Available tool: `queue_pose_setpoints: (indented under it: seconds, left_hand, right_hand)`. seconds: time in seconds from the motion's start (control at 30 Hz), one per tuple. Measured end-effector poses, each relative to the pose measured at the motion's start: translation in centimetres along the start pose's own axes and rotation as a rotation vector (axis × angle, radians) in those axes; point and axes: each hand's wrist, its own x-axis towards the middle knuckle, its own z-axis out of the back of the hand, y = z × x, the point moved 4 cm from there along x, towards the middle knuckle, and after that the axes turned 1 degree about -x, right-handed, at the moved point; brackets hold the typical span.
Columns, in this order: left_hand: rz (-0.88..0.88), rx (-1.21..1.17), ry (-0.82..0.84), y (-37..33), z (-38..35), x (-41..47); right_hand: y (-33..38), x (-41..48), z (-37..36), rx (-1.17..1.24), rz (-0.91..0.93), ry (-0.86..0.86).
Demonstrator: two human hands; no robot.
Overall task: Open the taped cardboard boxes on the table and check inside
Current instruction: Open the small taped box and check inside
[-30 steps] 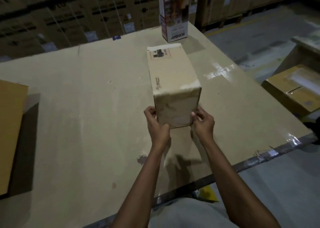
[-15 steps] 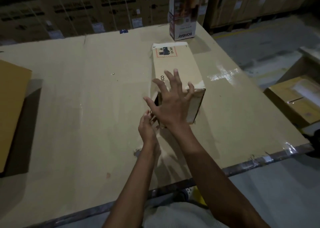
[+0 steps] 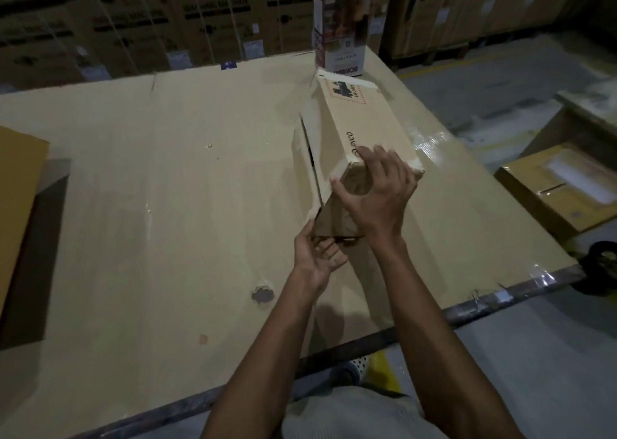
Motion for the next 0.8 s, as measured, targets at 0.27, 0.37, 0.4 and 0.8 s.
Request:
queue_pose_setpoints:
  seconds: [0.27, 0.37, 0.4, 0.8]
  left_hand:
    - [-0.307, 0.004, -0.138, -1.0, -2.7, -0.9]
    - [-0.626, 0.235, -0.376, -3.5, -1.1, -2.4]
    - [-0.735, 0.359, -0.446, -4.5, -1.0, -3.5]
    - [-1.082, 0.958, -0.721, -6.9, 1.2, -5.9]
  right_hand:
    - [-4.0, 0.3, 4.1, 0.299, -0.312, -0.128]
    - [-6.0, -1.7, 3.6, 0.573, -0.519, -0.080]
    - [-6.6, -2.5, 3.1, 0.659, -0.585, -0.056]
    - [-5.8, -4.4, 0.1, 0.271, -0.234, 0.083]
